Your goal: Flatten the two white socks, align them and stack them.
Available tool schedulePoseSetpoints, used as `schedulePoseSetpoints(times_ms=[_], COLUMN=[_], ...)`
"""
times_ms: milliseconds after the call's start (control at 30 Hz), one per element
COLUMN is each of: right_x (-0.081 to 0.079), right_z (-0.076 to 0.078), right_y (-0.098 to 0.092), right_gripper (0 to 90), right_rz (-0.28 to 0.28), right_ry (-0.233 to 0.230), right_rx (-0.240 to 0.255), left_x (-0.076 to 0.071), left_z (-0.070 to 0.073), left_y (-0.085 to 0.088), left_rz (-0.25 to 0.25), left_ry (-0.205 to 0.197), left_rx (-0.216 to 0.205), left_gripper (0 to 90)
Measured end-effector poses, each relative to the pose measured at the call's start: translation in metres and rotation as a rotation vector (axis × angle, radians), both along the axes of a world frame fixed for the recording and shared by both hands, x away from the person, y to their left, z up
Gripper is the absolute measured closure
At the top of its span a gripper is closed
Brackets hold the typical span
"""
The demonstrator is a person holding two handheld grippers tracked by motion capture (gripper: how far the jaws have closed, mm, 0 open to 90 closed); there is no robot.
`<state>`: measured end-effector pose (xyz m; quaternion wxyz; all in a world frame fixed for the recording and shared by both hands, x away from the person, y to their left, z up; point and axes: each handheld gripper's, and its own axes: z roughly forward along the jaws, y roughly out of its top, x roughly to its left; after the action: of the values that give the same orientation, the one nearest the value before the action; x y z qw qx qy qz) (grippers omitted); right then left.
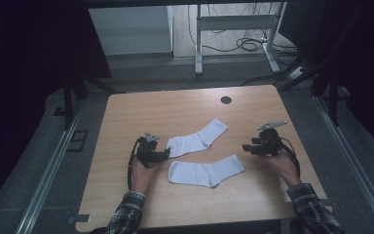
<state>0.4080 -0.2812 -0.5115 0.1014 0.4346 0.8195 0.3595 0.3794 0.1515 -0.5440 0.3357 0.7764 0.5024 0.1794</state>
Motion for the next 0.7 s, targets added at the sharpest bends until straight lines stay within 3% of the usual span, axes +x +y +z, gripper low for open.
schedulePoseSetpoints(times_ms=[200, 567, 700], right_x=[0.021, 0.055, 0.065], right_z=[0.005, 0.005, 0.003], right_y=[0.026, 0.052, 0.063], right_gripper=[37.5, 47.1, 50.4], right_rz=[0.003, 0.026, 0.026], right_ry=[-0.014, -0.111, -0.124], right_rx=[-0.036, -0.079, -0.084], left_x=[0.000, 0.000, 0.000], left_z=[0.000, 0.000, 0.000], left_y=[0.000, 0.000, 0.000], left_rz=[0.000, 0.001, 0.001], left_ry=[0.000, -0.002, -0.002], left_rx=[0.000, -0.001, -0.001], left_gripper=[28.0, 28.0, 28.0])
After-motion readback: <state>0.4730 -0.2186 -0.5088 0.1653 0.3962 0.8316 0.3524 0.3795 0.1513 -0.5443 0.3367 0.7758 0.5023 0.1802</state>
